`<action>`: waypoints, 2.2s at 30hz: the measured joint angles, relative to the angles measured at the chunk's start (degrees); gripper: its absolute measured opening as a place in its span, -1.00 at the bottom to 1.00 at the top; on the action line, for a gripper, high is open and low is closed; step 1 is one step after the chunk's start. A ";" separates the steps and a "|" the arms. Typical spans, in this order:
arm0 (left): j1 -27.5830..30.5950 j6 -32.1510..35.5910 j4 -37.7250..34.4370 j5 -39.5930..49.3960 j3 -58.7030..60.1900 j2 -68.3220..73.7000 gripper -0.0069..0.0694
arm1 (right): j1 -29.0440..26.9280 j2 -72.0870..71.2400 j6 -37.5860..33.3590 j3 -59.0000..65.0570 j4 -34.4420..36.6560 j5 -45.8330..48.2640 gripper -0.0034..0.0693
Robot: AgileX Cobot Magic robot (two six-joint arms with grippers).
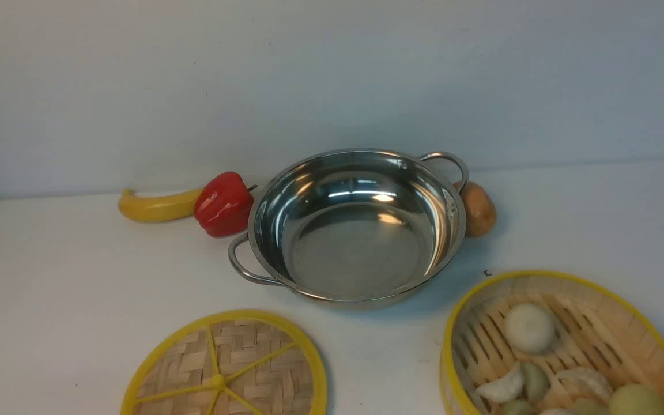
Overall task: Place the steamer in the pot on the white table, and put the lid on the steamer.
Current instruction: 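Reach for and grasp the rim of the bamboo steamer holding the buns with the right gripper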
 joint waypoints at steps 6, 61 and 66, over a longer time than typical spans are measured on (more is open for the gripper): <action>0.00 0.00 0.00 0.00 0.00 0.00 -0.19 | 0.00 0.00 0.00 0.00 0.00 0.00 -0.24; 0.00 0.00 0.00 0.00 0.00 0.00 -0.19 | 0.00 3.48 -1.41 -24.53 8.38 14.25 -0.24; 0.00 0.00 0.00 0.00 0.00 0.00 -0.19 | 0.00 13.75 -11.08 -35.39 18.83 27.16 -0.24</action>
